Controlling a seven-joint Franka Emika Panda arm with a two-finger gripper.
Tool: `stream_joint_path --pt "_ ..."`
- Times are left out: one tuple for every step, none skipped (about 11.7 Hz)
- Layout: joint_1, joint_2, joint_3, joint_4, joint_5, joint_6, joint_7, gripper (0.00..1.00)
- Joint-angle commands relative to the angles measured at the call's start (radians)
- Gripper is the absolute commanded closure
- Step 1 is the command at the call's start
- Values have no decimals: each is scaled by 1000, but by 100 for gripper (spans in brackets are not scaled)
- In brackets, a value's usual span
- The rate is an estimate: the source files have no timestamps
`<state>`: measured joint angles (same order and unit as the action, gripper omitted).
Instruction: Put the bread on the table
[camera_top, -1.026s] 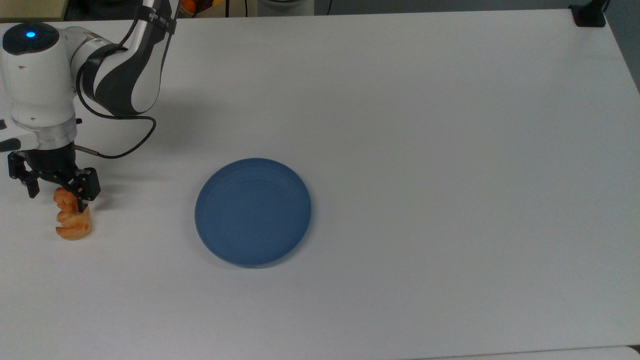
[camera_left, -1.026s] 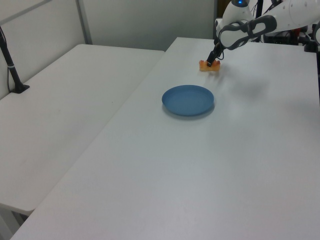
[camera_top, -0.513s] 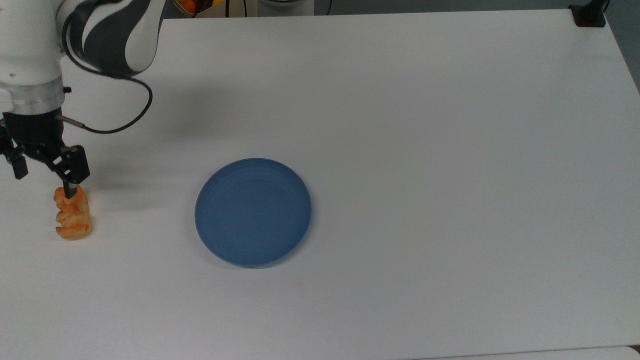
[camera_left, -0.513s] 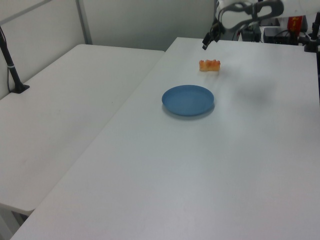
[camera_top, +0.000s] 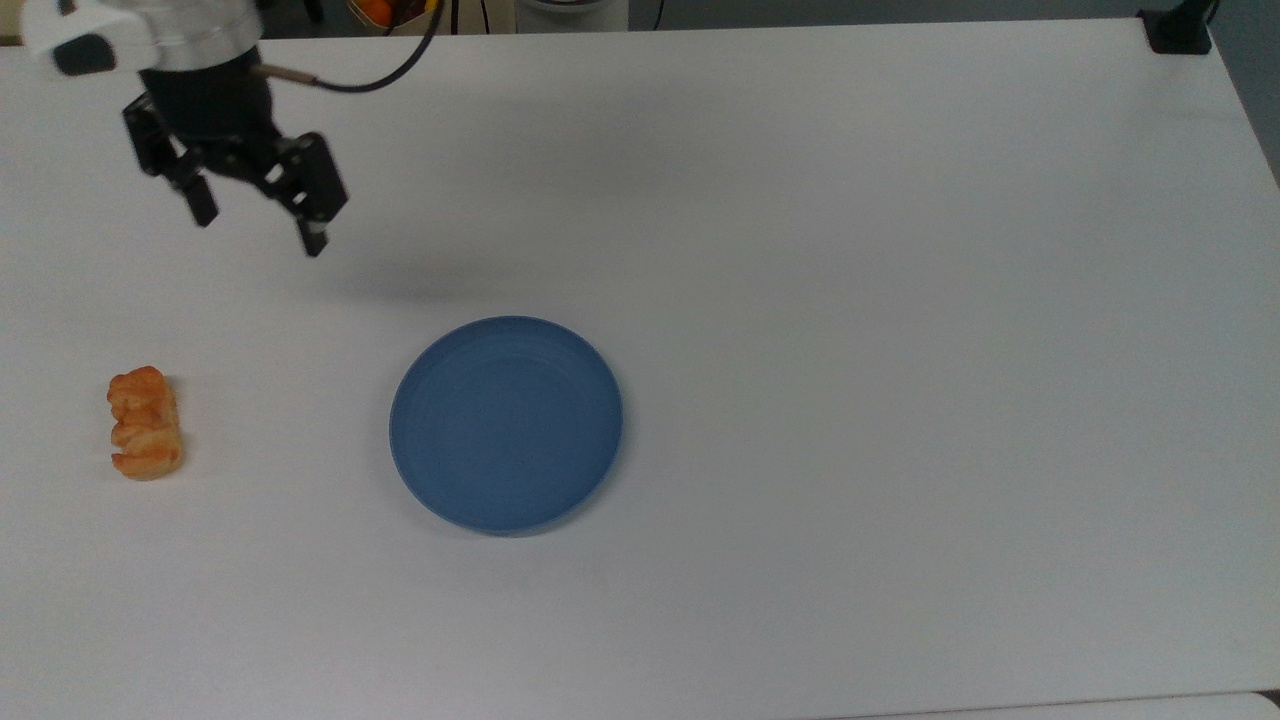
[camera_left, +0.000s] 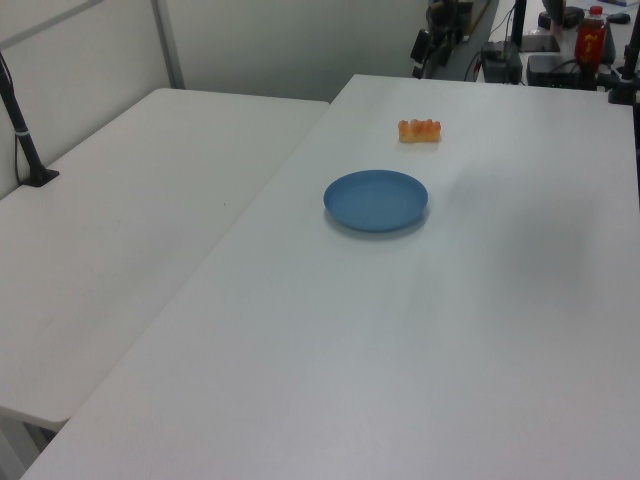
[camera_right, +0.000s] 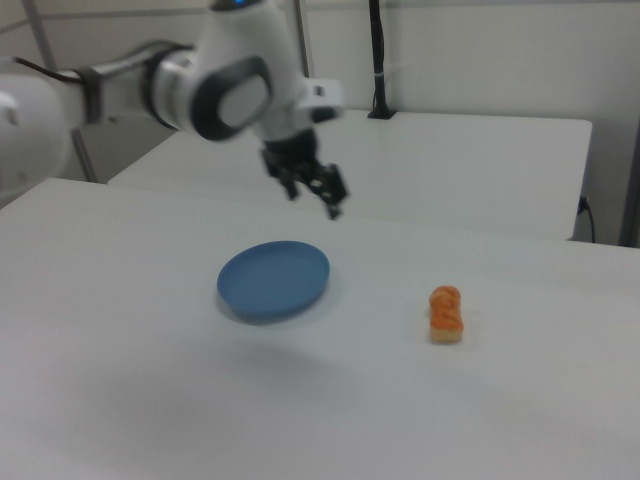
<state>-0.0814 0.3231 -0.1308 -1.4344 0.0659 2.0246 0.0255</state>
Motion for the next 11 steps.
stream_joint_path --pt "119 -148 0 -112 -20 -165 50 0" --pt "150 -171 0 -133 -17 -185 50 0" --pt "175 -194 0 -156 -15 -199 50 0" --pt "189 -217 0 -179 -15 -216 50 0" --pt "202 -237 0 -204 -15 -227 39 0" --pt "207 -257 0 -233 -15 -230 30 0" --pt "213 -269 0 -257 -15 -231 30 0" --pt "216 -277 0 -271 -15 -233 34 0" --pt "219 -277 0 -277 -15 -231 45 0" --pt "221 -277 0 -278 -21 -228 45 0" --pt "219 -277 0 -275 -21 -225 47 0"
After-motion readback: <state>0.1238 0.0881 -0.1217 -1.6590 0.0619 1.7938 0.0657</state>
